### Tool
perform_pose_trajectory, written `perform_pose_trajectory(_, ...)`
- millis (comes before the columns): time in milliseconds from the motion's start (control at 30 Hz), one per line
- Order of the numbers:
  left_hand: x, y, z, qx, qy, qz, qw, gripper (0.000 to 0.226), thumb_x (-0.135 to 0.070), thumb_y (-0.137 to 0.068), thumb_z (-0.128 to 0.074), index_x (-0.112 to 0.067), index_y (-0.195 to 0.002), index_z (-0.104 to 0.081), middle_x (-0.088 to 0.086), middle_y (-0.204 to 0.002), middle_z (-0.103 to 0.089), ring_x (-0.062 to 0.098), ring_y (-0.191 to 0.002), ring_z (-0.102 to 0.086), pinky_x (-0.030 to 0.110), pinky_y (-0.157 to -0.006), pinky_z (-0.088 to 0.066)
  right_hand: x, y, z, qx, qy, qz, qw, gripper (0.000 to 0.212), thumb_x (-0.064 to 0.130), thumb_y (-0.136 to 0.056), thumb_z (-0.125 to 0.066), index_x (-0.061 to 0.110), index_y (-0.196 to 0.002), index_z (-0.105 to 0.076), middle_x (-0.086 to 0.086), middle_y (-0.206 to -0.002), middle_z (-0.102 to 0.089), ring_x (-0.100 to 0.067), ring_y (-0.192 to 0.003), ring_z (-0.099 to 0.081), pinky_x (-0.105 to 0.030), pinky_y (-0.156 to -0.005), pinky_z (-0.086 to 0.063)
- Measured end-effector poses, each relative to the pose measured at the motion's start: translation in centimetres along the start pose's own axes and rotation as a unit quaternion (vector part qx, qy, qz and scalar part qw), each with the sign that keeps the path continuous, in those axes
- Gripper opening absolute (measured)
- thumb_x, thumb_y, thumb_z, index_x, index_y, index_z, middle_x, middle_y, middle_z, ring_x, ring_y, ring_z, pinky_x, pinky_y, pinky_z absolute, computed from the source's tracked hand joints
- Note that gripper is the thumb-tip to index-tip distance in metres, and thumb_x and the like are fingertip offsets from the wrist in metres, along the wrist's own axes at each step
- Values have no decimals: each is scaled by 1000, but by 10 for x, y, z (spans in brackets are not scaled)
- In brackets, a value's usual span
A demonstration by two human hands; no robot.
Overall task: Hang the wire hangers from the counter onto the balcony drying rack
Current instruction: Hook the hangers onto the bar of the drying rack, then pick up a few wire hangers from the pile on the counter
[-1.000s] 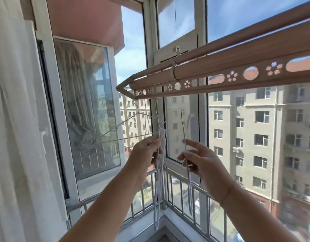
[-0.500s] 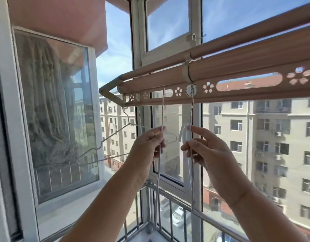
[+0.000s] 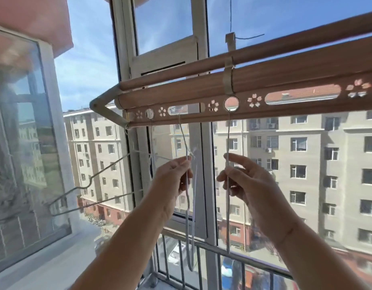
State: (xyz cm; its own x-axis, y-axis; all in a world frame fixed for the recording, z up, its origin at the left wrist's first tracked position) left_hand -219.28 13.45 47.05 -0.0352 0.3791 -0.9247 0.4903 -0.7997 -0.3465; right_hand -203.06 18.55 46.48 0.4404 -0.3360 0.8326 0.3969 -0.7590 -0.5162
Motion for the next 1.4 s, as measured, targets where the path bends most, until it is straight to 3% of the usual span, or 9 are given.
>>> perform_pose_trajectory(67,1,1,6,14,-6,-6,1000,18,-17,-95,-50,-12,-90,-66,-2,-62,-58,13,-65,-47,28,-65,-37,1,3,-3,-10,7,1,1000,31,6,-90,-54,11,-120,-55,-4,-69,-69,-12,-59,-55,-26,-60,-42)
perform_pose_trajectory(200,6,7,27,7,-30,-53,998,26,-28,-97,-44,-11,-100,-64,1,-76,-57,12,-69,-50,24,-67,-41,2,14,-2,-30,15,-6,999,26,10,-92,-52,10,-117,-56,-4,-72,-67,-9,-61,-57,-24,-61,-43)
perform_pose_trajectory(400,45,4,58,-11,10,-83,996,17,-20,-96,-49,-14,-85,-61,-7,-59,-52,2,-48,-45,9,-45,-35,-20,42,24,-126,29,1,992,19,12,-92,-52,12,-109,-59,-1,-72,-65,-9,-60,-55,-21,-58,-43)
perform_pose_trajectory(600,118,39,69,3,-42,-18,999,13,-31,-91,-57,-21,-94,-63,-2,-80,-59,12,-72,-54,25,-67,-42,-69,83,60,-201,114,-40,972,21,9,-90,-54,12,-110,-59,-5,-76,-66,-11,-61,-56,-20,-56,-43)
perform_pose_trajectory(733,169,67,36,139,-96,67,983,20,-34,-85,-61,-23,-102,-63,-2,-85,-66,14,-78,-58,26,-68,-44,-94,111,86,-209,203,-75,954,30,13,-86,-62,12,-116,-57,-7,-88,-66,-15,-75,-61,-17,-62,-48)
perform_pose_trajectory(900,204,102,-30,287,-122,104,945,18,-29,-89,-60,-29,-107,-59,2,-103,-69,16,-97,-63,29,-86,-50,-96,150,137,-241,247,-95,934,34,13,-83,-66,15,-115,-54,-9,-101,-65,-20,-97,-63,-19,-77,-52)
perform_pose_trajectory(1067,216,139,-122,387,-61,100,915,28,-17,-88,-62,-25,-114,-58,-3,-108,-67,-2,-92,-63,8,-74,-47,-66,206,205,-299,319,-98,894,49,19,-81,-70,18,-125,-48,0,-112,-59,-13,-105,-57,-19,-86,-47)
perform_pose_trajectory(1200,226,183,-203,469,-44,107,875,35,-17,-87,-62,-29,-118,-53,-5,-118,-63,5,-109,-59,9,-76,-48,-29,266,269,-360,370,-115,849,63,22,-80,-70,19,-135,-40,-2,-127,-50,-16,-120,-47,-29,-99,-40)
perform_pose_trajectory(1400,220,272,-324,558,-43,100,822,58,-31,-80,-72,-30,-132,-47,-8,-132,-55,7,-123,-50,33,-106,-40,34,373,358,-443,384,-144,798,82,42,-71,-71,24,-141,-31,-2,-145,-39,-19,-132,-38,-43,-109,-35)
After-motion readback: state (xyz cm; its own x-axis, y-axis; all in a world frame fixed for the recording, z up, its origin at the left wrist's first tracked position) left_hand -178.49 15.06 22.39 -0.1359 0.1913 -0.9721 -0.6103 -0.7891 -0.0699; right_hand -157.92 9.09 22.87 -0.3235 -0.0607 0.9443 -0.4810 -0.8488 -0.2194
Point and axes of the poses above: each hand's wrist, its own y-axis away from the middle knuckle, its own z-axis out of the back of the hand, x = y × z, the point moved 4 cm from there along -y, towards the middle knuckle
